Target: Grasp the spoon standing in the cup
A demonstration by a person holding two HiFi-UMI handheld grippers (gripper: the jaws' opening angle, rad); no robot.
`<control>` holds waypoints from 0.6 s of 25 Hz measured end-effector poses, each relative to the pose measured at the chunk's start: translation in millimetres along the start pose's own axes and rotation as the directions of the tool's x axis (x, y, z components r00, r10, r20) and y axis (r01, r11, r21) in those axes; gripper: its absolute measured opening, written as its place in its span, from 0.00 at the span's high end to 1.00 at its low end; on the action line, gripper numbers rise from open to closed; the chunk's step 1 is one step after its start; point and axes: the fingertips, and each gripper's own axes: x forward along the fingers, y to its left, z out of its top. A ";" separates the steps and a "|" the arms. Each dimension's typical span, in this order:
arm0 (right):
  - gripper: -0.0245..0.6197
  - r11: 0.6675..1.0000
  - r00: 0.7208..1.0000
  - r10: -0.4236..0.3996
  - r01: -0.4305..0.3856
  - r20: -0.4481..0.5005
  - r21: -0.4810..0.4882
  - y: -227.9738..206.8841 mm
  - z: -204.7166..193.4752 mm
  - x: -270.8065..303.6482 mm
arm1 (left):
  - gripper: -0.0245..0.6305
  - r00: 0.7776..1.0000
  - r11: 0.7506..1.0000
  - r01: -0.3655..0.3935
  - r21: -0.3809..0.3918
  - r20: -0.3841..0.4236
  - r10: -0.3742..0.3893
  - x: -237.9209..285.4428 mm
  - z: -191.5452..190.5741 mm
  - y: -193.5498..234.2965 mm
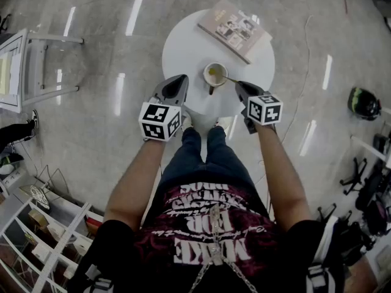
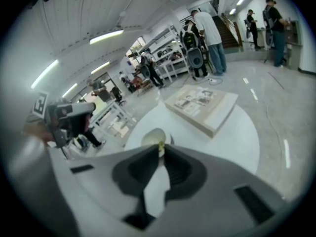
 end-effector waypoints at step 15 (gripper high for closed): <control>0.79 0.979 0.993 -0.105 0.114 0.060 -0.172 1.1 32.0 -41.2 | 0.93 0.999 0.999 0.013 0.038 0.036 -0.015 -11.4 26.5 -11.5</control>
